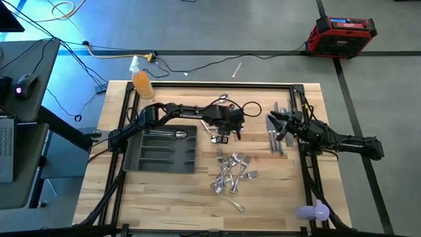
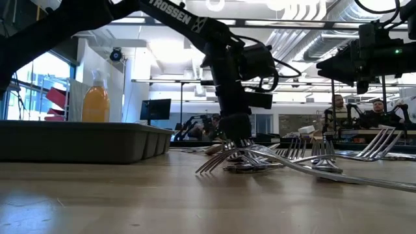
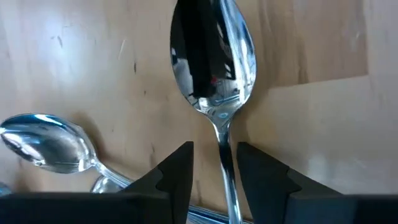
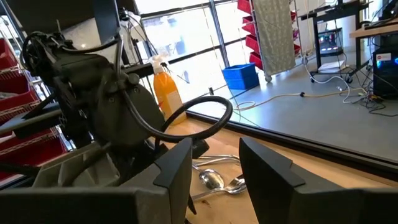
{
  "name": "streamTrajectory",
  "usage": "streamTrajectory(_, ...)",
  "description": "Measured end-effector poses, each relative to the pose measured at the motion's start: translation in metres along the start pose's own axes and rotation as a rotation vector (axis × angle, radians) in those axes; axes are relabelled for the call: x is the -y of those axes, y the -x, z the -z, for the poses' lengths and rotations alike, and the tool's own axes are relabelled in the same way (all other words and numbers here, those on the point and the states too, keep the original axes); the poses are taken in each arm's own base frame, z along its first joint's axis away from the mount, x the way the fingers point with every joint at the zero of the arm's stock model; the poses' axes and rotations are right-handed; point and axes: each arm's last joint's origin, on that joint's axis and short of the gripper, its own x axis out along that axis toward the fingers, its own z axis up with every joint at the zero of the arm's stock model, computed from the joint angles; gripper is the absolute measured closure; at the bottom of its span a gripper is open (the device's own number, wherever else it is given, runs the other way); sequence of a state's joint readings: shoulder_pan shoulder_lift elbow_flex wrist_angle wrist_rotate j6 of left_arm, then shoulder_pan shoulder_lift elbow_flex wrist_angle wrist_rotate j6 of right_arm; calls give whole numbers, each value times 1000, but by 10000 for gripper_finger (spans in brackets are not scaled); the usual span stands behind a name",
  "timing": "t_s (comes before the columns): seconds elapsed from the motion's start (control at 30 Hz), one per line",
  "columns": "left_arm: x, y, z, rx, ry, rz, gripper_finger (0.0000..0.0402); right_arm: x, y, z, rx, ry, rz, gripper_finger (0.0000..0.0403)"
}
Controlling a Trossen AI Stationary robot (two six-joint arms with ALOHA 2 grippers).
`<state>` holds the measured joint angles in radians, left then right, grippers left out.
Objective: Sort silverware
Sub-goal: Put the silver spoon into the black silverware tray
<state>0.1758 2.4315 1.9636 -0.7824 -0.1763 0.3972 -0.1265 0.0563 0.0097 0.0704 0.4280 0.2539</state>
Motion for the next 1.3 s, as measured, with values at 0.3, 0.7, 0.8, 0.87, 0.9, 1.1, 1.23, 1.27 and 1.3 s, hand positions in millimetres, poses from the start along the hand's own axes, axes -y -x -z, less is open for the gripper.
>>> streamTrajectory(0.3, 7, -3, -1, -19, -71, 22, 394, 0, 0, 0, -3, 1, 1, 282)
streamTrajectory(0.7, -2, 19, -13, 61, -82, 222, 401, 0, 0, 0, -3, 1, 1, 282)
streamTrajectory(0.8, -3, 18, -12, 75, -49, 274, 401, 0, 0, 0, -3, 1, 1, 282)
streamTrajectory(0.87, -6, 17, -11, 85, -30, 283, 401, 0, 0, 0, -3, 1, 1, 282)
streamTrajectory(0.9, -8, 17, -11, 93, -19, 290, 401, 0, 0, 0, -3, 2, 1, 282)
streamTrajectory(1.1, -19, 16, -8, 104, 34, 303, 401, 0, 0, 0, -4, 2, 1, 282)
streamTrajectory(1.23, -22, 16, -5, 145, 69, 436, 402, 0, 0, 0, -4, 2, 1, 282)
streamTrajectory(1.27, -21, 17, -5, 154, 76, 469, 402, 0, 0, 0, -4, 2, 1, 282)
streamTrajectory(1.3, -20, 17, -5, 163, 77, 495, 401, 0, 0, 0, -4, 2, 1, 282)
